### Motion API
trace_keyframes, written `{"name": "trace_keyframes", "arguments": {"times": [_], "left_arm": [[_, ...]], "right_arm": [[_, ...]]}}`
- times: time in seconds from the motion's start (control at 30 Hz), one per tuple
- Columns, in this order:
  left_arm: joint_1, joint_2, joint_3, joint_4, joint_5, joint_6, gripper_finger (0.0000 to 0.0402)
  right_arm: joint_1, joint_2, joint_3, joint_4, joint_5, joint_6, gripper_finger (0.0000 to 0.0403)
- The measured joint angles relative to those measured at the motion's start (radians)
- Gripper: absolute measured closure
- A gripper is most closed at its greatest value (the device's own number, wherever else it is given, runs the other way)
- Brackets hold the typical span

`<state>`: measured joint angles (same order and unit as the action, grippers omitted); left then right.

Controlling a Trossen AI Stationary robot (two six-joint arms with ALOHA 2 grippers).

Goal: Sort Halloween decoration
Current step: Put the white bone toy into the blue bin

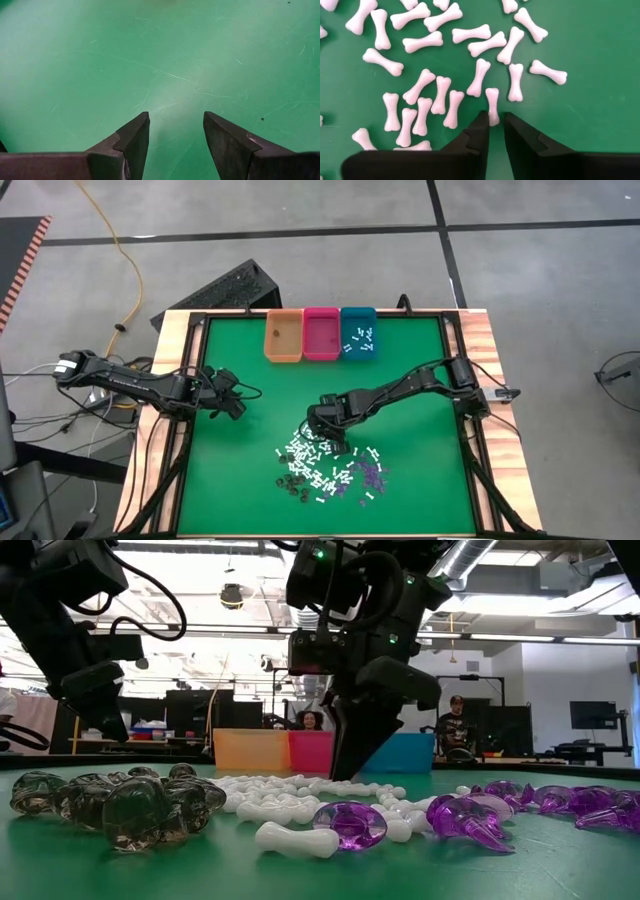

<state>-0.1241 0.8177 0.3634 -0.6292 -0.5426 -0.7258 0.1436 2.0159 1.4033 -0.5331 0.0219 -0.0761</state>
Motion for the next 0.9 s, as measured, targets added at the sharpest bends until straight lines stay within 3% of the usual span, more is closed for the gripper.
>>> {"name": "trace_keyframes", "arguments": {"times": [0.3,0.6,0.9], "left_arm": [[0.0,0.0,0.0,0.0,0.0,0.0,0.0223],[0.0,0.0,0.0,0.0,0.0,0.0,0.0223],[0.0,0.0,0.0,-0.001,0.002,0.007,0.0223]], "right_arm": [[0.0,0.0,0.0,-0.005,0.002,-0.003,0.0387],[0.0,-0.018,0.0,-0.036,0.003,-0.003,0.0374],[-0.066,-0.155,-0.001,-0.168,0.004,-0.035,0.0379]]}}
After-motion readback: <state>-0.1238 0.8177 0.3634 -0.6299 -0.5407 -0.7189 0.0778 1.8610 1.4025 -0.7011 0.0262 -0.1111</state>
